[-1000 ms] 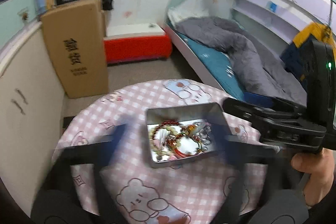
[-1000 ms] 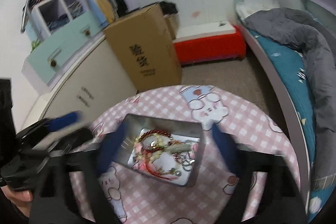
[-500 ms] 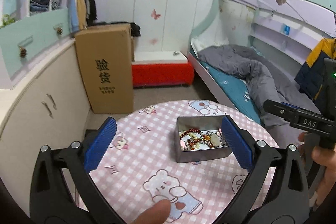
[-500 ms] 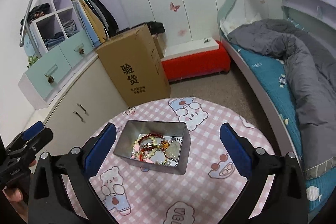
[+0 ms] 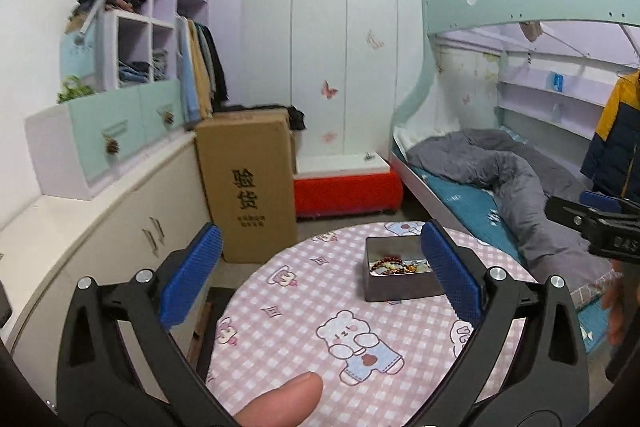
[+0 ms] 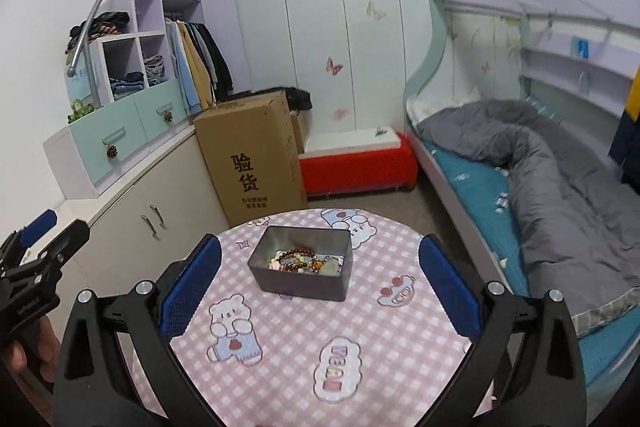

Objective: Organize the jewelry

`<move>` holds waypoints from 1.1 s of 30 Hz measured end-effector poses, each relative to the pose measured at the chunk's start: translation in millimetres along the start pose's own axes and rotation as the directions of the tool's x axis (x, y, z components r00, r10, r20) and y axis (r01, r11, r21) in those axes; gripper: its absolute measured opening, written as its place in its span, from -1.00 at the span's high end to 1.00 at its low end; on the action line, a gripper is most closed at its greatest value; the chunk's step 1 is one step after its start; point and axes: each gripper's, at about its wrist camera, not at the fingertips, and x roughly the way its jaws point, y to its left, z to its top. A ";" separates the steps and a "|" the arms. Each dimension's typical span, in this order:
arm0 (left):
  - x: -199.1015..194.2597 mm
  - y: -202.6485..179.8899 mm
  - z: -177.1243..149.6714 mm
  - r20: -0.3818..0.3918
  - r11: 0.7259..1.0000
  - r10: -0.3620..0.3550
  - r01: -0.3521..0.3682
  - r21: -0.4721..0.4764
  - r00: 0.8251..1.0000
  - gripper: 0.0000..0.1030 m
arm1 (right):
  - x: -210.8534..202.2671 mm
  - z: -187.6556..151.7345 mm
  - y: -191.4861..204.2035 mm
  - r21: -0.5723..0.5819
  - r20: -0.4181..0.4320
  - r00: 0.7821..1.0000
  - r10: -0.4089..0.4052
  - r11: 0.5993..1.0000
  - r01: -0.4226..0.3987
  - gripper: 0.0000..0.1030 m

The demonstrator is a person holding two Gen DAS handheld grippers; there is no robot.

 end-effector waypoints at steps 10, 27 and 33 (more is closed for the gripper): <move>-68.0 -7.0 -18.7 0.072 0.998 0.049 -0.047 -0.031 0.996 -0.88 | -70.2 -45.1 31.1 -0.035 0.101 0.993 -0.067 0.997 0.071 -0.85; -129.0 -11.3 -40.4 0.147 0.995 0.096 -0.093 -0.030 0.984 -0.88 | -112.2 -67.7 60.4 -0.083 0.188 0.978 -0.092 0.991 0.109 -0.85; -132.7 -4.4 -43.2 0.176 0.995 0.093 -0.084 -0.060 0.980 -0.88 | -107.6 -70.9 64.3 -0.090 0.173 0.981 -0.087 0.990 0.104 -0.85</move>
